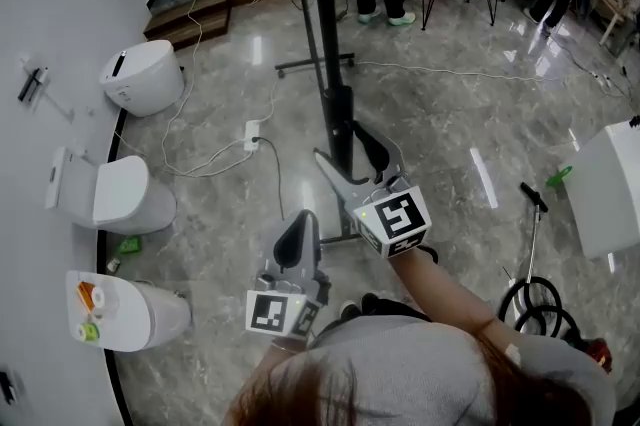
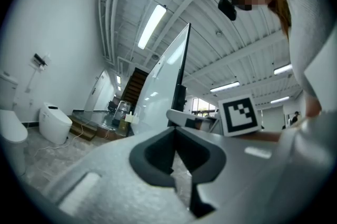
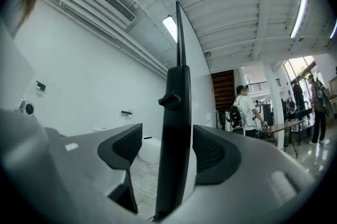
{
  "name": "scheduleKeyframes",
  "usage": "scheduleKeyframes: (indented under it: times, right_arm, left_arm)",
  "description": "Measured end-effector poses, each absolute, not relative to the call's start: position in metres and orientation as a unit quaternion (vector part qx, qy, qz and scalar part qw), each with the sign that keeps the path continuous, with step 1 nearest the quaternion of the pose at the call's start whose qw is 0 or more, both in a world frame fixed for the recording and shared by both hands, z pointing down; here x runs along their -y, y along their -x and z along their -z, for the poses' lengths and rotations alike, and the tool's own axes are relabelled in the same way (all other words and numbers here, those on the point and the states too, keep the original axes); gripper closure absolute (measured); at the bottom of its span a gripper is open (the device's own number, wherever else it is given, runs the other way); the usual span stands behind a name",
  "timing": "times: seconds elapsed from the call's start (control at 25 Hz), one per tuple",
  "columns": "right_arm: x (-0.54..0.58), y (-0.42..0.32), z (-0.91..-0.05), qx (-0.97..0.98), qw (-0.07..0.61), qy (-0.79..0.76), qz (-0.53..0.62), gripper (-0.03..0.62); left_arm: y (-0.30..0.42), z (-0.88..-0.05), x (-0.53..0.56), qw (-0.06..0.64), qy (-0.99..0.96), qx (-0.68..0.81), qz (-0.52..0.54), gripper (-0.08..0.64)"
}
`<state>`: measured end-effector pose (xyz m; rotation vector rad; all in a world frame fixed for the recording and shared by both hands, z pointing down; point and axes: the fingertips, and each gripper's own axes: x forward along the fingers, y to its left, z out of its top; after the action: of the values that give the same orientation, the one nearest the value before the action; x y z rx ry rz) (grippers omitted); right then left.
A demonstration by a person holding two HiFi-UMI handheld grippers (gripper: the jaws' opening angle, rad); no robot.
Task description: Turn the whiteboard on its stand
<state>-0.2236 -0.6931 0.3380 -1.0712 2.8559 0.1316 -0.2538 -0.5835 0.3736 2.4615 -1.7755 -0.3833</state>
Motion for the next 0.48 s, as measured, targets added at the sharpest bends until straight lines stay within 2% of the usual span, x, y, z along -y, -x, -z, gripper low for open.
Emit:
scheduleKeyframes:
  times: [0.36,0.48]
  right_arm:
    - [0.737,0.254,-0.354,-0.925,0.045,0.376,-0.026,0.295]
    - [0.750,0.254,-0.357,-0.920,0.052,0.387,-0.029,0.345]
  left_arm:
    - [0.272,-0.377,0.578,0.040,-0.791,0.600,0.114,0.557]
    - [0.280,-0.377,0.574,0.040,-0.786,0.607,0.113,0.557]
